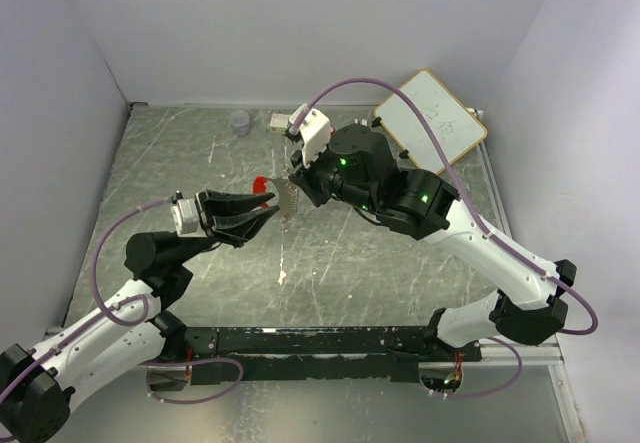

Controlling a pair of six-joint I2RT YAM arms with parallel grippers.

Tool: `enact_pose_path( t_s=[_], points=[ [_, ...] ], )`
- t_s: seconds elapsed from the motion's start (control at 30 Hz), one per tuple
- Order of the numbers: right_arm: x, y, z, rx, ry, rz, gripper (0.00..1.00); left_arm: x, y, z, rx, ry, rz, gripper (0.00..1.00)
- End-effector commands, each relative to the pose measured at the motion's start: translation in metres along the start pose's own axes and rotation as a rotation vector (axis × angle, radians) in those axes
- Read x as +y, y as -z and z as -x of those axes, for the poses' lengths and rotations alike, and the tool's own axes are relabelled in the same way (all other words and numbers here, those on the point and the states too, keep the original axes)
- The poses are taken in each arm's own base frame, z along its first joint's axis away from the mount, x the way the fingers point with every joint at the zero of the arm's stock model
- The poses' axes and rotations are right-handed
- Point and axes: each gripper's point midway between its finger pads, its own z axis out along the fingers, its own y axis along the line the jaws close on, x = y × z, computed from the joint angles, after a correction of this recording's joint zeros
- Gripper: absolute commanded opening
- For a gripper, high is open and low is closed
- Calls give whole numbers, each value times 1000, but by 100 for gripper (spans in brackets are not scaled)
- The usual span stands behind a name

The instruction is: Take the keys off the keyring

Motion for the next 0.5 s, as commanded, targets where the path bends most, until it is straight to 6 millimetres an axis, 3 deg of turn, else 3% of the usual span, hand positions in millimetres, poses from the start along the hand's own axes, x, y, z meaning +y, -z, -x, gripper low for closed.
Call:
enact_pose_path(
  t_s=[0.0,0.23,0.47],
  points=[
    [0,6,21,-71,-10,5,0,2,-2,10,-27,-24,10,40],
    [-1,8,21,-73,-8,5,0,18,-1,11,-30,-66,96,40],
    [0,9,20,-75,-6,10,0,44,-11,7,33,-146,184,47]
  ],
)
